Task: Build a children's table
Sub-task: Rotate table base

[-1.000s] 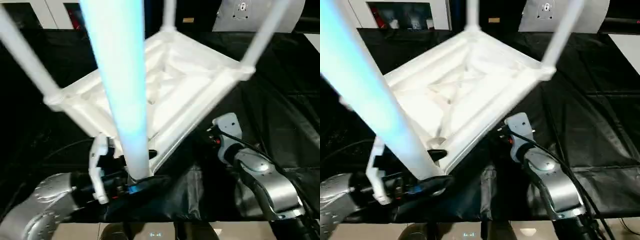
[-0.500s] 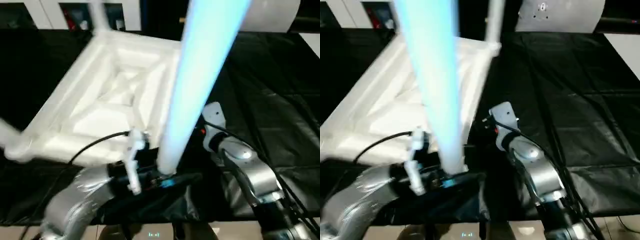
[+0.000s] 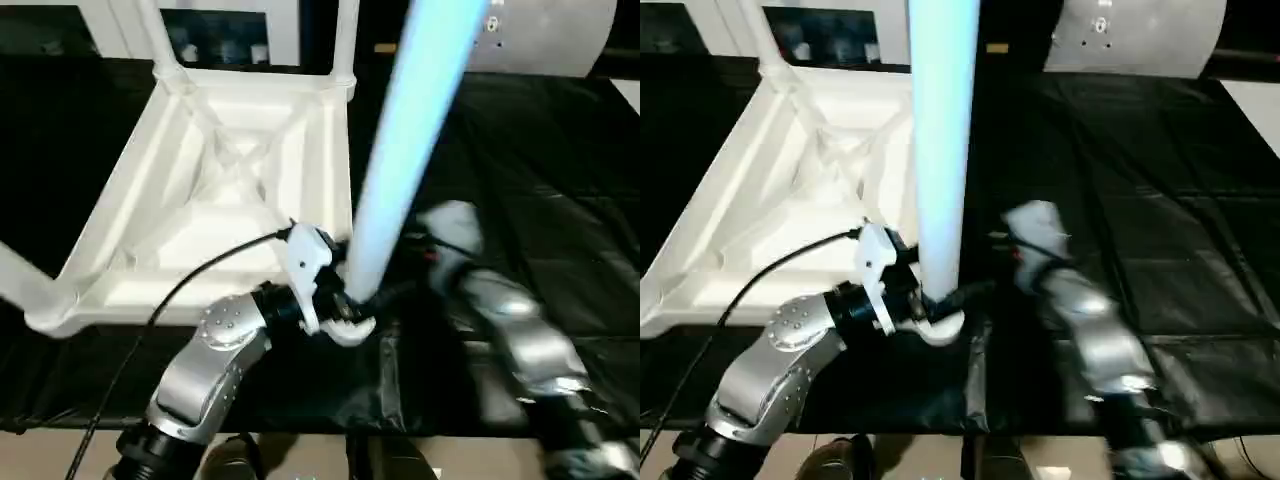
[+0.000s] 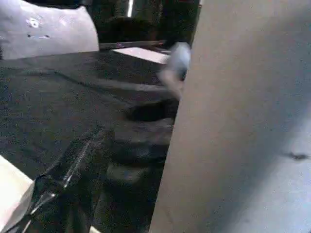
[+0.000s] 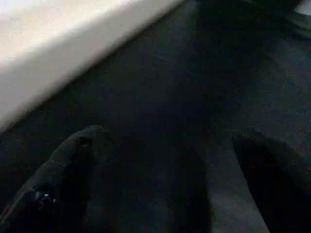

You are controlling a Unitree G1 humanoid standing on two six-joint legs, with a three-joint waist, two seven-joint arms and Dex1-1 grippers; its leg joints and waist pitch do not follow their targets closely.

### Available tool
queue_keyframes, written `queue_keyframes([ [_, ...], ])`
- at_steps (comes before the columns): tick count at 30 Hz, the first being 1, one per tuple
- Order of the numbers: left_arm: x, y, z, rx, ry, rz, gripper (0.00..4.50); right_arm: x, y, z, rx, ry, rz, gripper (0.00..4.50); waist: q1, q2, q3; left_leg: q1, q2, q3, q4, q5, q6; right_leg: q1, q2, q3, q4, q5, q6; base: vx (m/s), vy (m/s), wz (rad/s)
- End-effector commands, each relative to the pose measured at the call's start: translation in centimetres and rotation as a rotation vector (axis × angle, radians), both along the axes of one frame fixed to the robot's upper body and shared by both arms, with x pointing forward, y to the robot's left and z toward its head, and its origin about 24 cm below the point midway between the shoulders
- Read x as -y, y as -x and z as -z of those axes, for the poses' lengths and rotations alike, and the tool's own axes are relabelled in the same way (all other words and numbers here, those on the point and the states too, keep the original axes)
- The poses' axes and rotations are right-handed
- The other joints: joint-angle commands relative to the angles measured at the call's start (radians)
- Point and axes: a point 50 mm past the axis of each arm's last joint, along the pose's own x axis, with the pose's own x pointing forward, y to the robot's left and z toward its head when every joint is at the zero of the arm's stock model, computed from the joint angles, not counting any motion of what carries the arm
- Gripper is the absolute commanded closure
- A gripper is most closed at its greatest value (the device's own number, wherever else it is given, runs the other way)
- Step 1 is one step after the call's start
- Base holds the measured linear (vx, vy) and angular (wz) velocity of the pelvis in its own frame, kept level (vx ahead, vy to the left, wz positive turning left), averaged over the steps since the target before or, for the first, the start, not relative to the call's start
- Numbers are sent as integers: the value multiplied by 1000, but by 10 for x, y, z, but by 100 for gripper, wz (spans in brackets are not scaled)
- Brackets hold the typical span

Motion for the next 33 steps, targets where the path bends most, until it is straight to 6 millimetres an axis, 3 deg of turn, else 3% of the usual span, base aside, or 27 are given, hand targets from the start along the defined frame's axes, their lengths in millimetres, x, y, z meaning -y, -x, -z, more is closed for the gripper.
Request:
queue_keyframes([
  [1, -8, 1, 3, -10, -33, -1, 52, 6, 3, -5, 18, -11, -8, 0, 7, -13, -91, 3, 8, 1, -61, -248, 47, 69, -45, 29, -79, -493, -84, 0, 0, 0],
  [5, -22, 10, 11, -45, -98, 109, 52, 14, 12, -12, 25, -36, -62, 0, 6, -15, -96, 6, 7, 1, -57, -240, 63, 63, -45, 28, -83, -529, -60, 0, 0, 0],
  [7, -33, 12, 16, -73, -146, 157, 52, 11, 19, -17, 38, -59, -144, 0, 9, -11, -99, 13, 13, 2, -59, -237, 72, 57, -42, 29, -79, -486, -88, 0, 0, 0],
  [11, -51, 10, 21, -94, -235, 210, 52, 7, 29, -23, 40, -72, -268, 0, 16, -4, -100, 14, 19, 1, -64, -224, 80, 61, -44, 31, -69, -413, -129, 0, 0, 0],
  [12, -58, 8, 22, -99, -275, 225, 67, 6, 33, -24, 35, -71, -310, 0, 18, -4, -106, 16, 19, 2, -63, -219, 77, 64, -44, 31, -66, -393, -142, 0, 0, 0],
  [13, -65, 4, 23, -94, -326, 240, 77, 6, 38, -25, 25, -64, -357, 0, 20, -5, -105, 16, 18, 1, -64, -222, 79, 64, -43, 31, -68, -396, -143, 0, 0, 0],
  [14, -74, -1, 23, -88, -386, 256, 85, 5, 43, -26, 13, -56, -410, 0, 32, -1, -109, 24, 18, 3, -62, -226, 84, 62, -42, 33, -68, -392, -137, 0, 0, 0],
  [16, -83, -10, 21, -66, -464, 284, 89, 4, 51, -27, -20, -55, -485, 0, 35, 4, -111, 20, 17, 1, -64, -224, 84, 68, -46, 33, -66, -383, -139, 0, 0, 0],
  [22, -90, -21, 16, -64, -533, 340, 133, 1, 68, -27, -87, -71, -624, 0, 45, 4, -121, 19, 21, 1, -63, -224, 69, 73, -52, 35, -63, -358, -179, 0, 0, 0],
  [24, -94, -26, 17, -68, -555, 374, 167, -1, 77, -27, -119, -86, -677, 0, 47, 4, -120, 21, 19, 1, -63, -249, 66, 73, -52, 33, -69, -411, -161, 0, 0, 0],
  [28, -95, -27, 18, -79, -560, 405, 190, -1, 80, -27, -128, -89, -685, 0, 49, 2, -117, 28, 14, -6, -65, -298, 37, 69, -58, 25, -91, -616, -90, 0, 0, 0],
  [33, -97, -29, 22, -99, -582, 443, 223, -1, 83, -27, -141, -92, -684, 0, 48, 4, -112, 34, 11, -8, -64, -328, 34, 58, -52, 20, -105, -675, -58, 0, 0, 0],
])
